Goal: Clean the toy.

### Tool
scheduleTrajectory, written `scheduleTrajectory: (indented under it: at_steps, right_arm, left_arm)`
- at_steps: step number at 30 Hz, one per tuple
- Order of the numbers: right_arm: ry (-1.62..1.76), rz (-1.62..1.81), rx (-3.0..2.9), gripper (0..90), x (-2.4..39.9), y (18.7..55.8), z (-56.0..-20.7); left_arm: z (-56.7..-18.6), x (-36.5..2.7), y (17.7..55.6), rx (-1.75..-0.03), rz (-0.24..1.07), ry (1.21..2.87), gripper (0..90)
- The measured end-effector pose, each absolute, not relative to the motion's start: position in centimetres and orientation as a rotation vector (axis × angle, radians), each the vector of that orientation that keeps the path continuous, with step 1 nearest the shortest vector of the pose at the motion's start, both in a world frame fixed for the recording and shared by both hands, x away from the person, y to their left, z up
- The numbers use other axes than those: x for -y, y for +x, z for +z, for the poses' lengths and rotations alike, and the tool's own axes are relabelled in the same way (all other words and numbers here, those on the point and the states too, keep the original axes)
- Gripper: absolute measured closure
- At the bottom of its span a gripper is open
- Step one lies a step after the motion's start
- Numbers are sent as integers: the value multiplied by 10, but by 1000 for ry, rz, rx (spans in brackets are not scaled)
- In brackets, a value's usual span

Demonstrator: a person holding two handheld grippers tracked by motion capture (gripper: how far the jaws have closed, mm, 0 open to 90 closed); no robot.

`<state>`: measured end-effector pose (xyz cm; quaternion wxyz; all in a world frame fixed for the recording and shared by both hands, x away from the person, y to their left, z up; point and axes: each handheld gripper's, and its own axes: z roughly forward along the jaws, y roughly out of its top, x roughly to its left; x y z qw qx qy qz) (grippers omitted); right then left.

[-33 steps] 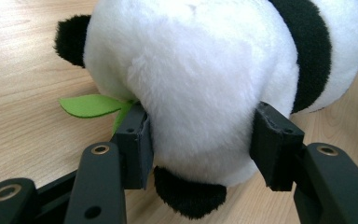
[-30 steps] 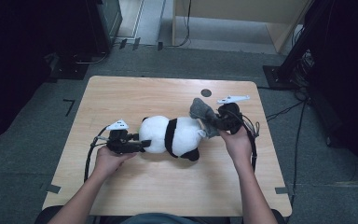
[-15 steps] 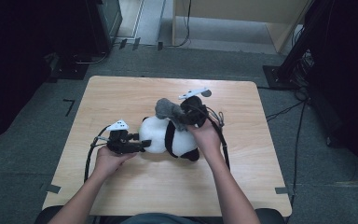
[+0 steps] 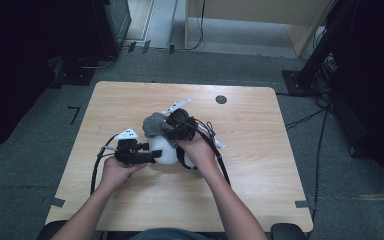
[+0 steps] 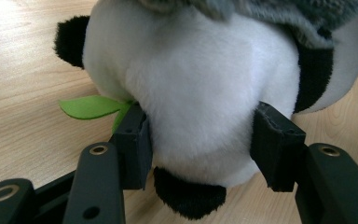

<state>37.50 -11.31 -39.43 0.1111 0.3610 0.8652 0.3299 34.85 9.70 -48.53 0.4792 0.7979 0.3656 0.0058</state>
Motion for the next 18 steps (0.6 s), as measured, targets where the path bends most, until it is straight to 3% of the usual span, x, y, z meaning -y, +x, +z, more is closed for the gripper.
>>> scheduleTrajectory:
  at_steps: [11, 18]
  right_arm:
    - [949, 927, -2571, 762, 122, 351, -400]
    - [994, 988, -2592, 766, 155, 340, -402]
  left_arm:
    - [-486, -97, 349, -919, -4, 1944, 474]
    - [-485, -97, 349, -920, -14, 1941, 485]
